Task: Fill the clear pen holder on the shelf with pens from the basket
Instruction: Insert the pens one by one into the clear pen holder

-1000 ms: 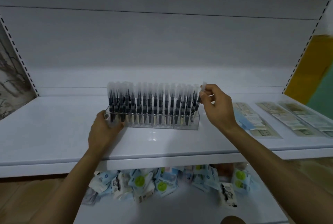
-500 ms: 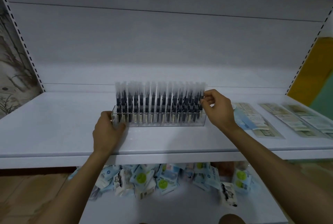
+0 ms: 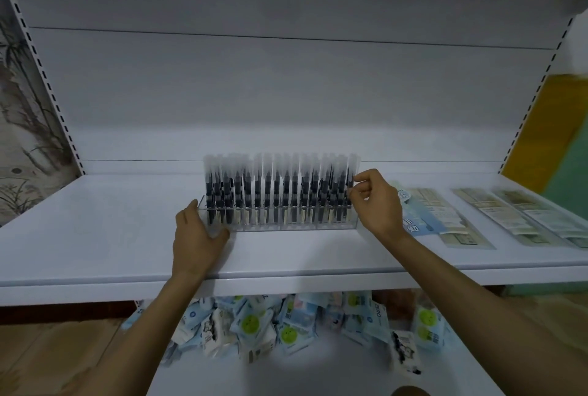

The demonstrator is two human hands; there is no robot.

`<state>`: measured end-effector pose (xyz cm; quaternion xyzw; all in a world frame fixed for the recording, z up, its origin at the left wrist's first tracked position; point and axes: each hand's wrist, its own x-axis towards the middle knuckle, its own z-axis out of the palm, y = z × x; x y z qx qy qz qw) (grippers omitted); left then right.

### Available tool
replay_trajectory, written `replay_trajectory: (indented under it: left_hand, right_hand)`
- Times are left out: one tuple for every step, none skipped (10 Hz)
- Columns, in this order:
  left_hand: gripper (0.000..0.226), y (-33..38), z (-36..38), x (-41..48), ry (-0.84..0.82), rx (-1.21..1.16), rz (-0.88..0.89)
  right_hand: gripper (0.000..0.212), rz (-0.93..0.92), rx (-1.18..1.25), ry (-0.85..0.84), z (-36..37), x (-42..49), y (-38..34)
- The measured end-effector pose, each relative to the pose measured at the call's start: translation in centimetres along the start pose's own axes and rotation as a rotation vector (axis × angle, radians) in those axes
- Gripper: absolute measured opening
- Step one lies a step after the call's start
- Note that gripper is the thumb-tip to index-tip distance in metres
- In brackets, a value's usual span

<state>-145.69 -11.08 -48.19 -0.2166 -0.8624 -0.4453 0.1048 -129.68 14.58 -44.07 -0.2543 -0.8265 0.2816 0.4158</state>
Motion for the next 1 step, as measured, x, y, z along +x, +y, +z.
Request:
replay_trajectory:
  left_hand:
    - [0.075,1.06,-0.36,-0.7,0.16,0.04,0.162]
  right_hand:
    - [0.029,0.04,0.035,0.027,-0.81,-0.16,-0.67]
